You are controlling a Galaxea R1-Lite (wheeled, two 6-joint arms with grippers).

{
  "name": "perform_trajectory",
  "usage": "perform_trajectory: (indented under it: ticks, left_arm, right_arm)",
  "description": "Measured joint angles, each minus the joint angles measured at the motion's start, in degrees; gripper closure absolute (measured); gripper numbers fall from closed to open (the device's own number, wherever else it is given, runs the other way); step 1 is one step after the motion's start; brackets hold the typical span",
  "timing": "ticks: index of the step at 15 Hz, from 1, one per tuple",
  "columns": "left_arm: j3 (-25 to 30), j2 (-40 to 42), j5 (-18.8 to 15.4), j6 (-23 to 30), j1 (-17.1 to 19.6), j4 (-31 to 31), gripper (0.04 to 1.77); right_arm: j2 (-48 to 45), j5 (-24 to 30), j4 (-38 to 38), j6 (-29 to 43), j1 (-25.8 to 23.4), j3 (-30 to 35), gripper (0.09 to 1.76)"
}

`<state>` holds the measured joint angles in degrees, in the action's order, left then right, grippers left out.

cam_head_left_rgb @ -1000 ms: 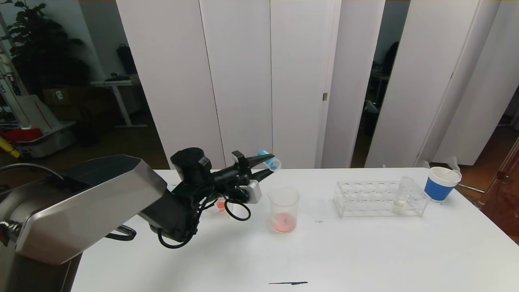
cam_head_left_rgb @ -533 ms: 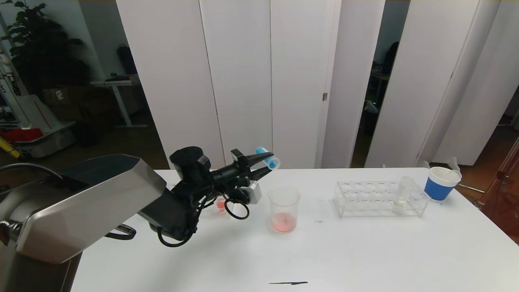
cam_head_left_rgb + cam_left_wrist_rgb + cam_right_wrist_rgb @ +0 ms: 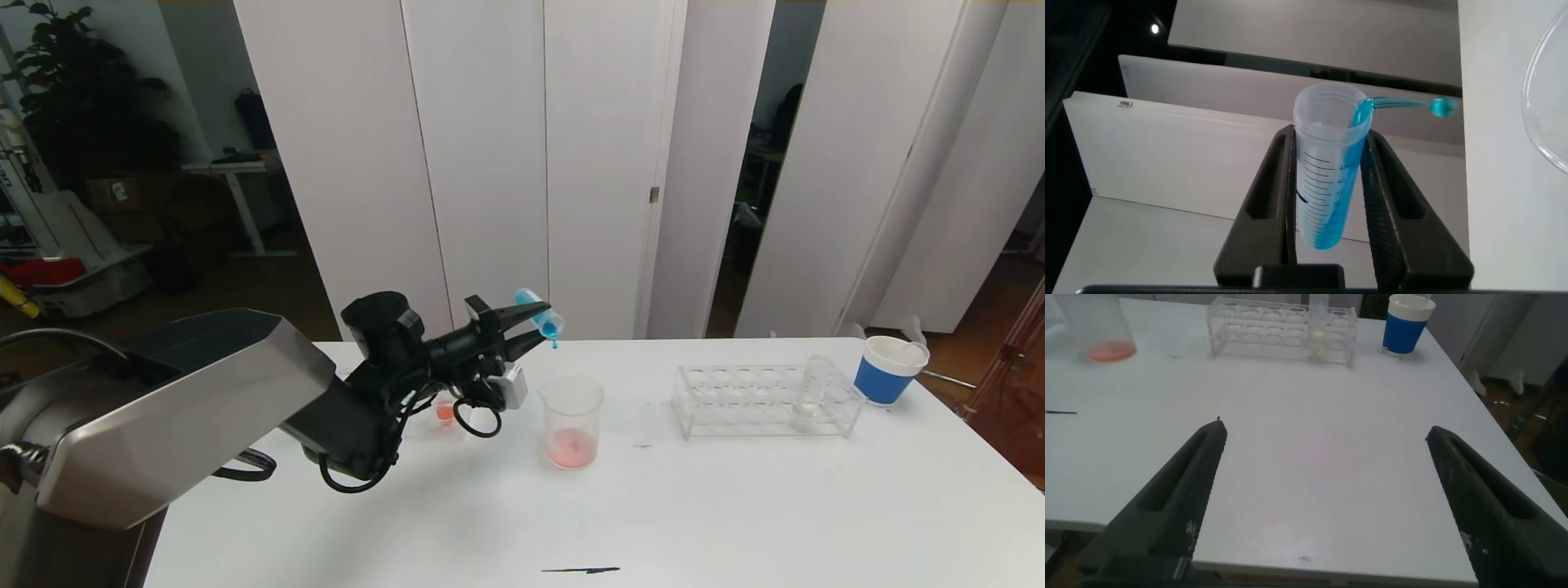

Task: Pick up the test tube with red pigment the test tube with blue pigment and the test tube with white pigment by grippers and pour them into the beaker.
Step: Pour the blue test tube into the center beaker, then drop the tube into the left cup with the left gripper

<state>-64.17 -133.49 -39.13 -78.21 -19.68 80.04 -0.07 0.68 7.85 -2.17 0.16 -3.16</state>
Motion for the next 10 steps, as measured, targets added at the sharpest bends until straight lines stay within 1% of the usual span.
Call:
perform_trajectory:
  ticks: [10]
  left_arm:
    - [-0.6,-0.1,1.0,-1.8,-1.0,0.0,1.24]
  right_arm:
    - [0.0,0.0,0.0,0.0,0.0,0.0,0.1]
